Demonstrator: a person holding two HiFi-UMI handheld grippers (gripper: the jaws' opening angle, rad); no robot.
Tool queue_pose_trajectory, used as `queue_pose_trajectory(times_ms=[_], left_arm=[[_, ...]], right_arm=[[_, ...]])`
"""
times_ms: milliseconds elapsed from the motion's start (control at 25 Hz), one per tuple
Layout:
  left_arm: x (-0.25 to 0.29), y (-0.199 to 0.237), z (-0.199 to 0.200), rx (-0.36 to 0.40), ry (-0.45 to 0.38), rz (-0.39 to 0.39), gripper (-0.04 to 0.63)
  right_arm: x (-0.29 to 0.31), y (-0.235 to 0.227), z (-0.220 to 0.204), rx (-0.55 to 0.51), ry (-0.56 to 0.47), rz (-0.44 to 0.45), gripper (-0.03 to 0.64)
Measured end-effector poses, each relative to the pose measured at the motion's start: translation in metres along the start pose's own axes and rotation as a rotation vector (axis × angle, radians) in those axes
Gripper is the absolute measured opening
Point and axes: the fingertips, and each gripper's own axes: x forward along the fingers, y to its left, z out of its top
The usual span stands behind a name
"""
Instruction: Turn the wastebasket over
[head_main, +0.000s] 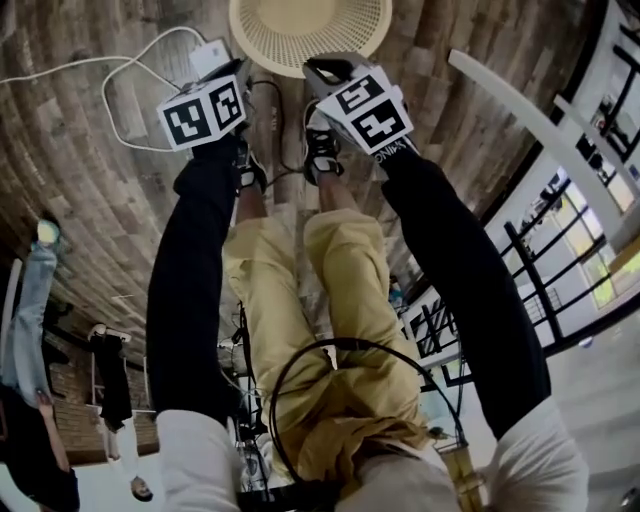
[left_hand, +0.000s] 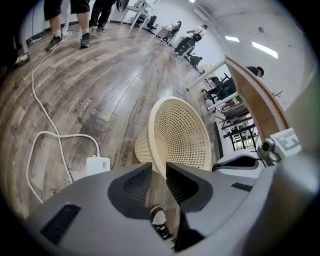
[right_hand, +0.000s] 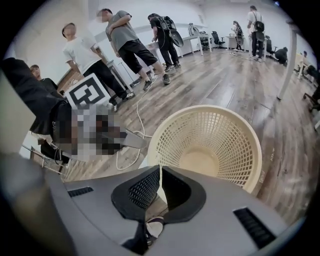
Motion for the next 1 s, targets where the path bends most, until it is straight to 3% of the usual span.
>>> queue_pose_trajectory(times_ms=[160, 200, 280, 320, 360, 480, 560, 760, 1000], left_arm=[[0.021, 0.0, 0.013, -0.116, -0.073, -0.06, 0.172], [0.025, 0.001, 0.014, -0.131, -0.074, -0.058, 0.173], [0.034, 0.005, 0.008, -0.141, -0.037, -0.021, 0.167], [0.037, 0.007, 0.006, -0.146, -0.012, -0.003, 0.105], [0.039, 0.008, 0.005, -0.161, 0.003, 0.005, 0.097], [0.034, 0.007, 0.018, -0.205, -0.013, 0.002, 0.069], [0.026, 0.002, 0.034, -0.144, -0.042, 0.021, 0.063], [0.008, -0.026, 0.075, 0.133, -0.076, 0.102, 0.055], [-0.006, -0.045, 0.11, 0.355, -0.136, 0.2, 0.052]], right_arm=[[-0.002, -0.004, -0.004, 0.016, -0.022, 0.006, 0.025], [-0.002, -0.004, -0.006, 0.02, -0.023, 0.011, 0.025], [-0.004, -0.006, -0.011, 0.027, -0.021, 0.02, 0.025], [-0.006, -0.008, -0.014, 0.032, -0.02, 0.023, 0.025], [-0.007, -0.01, -0.016, 0.037, -0.02, 0.023, 0.025], [-0.015, -0.015, -0.018, 0.05, -0.027, 0.017, 0.025], [-0.021, -0.017, -0.017, 0.053, -0.035, 0.014, 0.025], [-0.036, -0.028, -0.017, 0.064, -0.044, 0.001, 0.025], [-0.042, -0.039, -0.008, 0.075, -0.08, -0.02, 0.025]])
